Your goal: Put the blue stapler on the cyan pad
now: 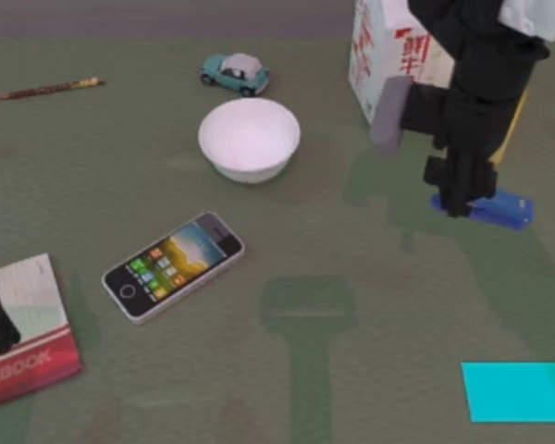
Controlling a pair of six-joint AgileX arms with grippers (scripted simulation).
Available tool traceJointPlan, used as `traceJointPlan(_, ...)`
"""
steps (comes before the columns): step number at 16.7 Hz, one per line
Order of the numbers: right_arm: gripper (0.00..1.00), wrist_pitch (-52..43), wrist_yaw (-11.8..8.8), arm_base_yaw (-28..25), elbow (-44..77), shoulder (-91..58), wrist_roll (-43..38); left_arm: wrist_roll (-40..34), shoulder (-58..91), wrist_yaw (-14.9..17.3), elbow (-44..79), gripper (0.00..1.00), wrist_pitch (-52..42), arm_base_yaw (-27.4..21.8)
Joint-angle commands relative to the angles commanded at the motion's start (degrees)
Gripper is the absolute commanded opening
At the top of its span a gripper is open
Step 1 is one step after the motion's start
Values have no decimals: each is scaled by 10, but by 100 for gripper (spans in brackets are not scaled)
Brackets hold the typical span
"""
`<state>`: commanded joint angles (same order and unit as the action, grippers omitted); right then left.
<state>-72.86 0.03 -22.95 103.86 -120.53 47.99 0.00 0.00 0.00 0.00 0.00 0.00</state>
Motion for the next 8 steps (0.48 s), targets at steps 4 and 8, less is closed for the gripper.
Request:
traceJointPlan(4, 0, 9, -3, 3, -14, 33, -104, 0, 0, 0, 0, 100, 0, 0)
traceJointPlan(8, 0, 21, -7, 16, -54, 89, -307, 0, 0, 0, 0, 100, 0, 0)
